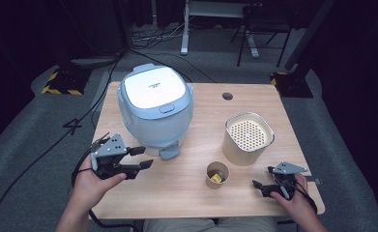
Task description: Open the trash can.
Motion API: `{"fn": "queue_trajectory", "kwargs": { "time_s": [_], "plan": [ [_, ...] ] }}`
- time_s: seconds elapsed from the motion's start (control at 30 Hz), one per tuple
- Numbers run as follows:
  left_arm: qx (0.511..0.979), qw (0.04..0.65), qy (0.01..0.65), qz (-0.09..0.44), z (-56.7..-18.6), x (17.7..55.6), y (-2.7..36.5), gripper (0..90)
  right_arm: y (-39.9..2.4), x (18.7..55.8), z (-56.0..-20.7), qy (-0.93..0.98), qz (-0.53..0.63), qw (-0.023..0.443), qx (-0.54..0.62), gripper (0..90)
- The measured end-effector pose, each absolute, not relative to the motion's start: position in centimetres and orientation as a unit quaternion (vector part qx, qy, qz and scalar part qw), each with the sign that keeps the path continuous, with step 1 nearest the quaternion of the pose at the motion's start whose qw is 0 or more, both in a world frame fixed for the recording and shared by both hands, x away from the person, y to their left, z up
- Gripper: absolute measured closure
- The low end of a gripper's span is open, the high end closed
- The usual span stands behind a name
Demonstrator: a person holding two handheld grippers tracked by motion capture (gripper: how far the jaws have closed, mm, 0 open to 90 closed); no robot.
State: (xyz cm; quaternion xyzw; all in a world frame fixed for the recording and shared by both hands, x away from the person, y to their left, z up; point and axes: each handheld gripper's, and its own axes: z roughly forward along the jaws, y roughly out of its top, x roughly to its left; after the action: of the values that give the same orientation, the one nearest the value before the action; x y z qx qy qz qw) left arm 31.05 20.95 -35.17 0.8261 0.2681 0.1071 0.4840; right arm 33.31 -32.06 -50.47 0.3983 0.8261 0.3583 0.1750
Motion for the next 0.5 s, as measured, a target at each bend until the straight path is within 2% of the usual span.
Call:
{"fn": "queue_trajectory", "kwargs": {
  "time_s": [0.17, 0.2, 0.5],
  "plan": [
    [0.811, 0.522, 0.245, 0.095, -34.3, 31.9, 20.9, 55.0, -32.1, 33.3, -50.5, 0.826, 0.358, 0.175, 0.398, 12.1],
    [0.799, 0.551, 0.226, 0.086, -34.1, 32.4, 21.2, 57.8, -32.1, 33.3, -50.5, 0.826, 0.358, 0.175, 0.398, 12.2],
    [0.771, 0.604, 0.184, 0.076, -32.8, 34.5, 21.4, 66.2, -32.1, 33.3, -50.5, 0.826, 0.358, 0.175, 0.398, 12.2]
  ]
}}
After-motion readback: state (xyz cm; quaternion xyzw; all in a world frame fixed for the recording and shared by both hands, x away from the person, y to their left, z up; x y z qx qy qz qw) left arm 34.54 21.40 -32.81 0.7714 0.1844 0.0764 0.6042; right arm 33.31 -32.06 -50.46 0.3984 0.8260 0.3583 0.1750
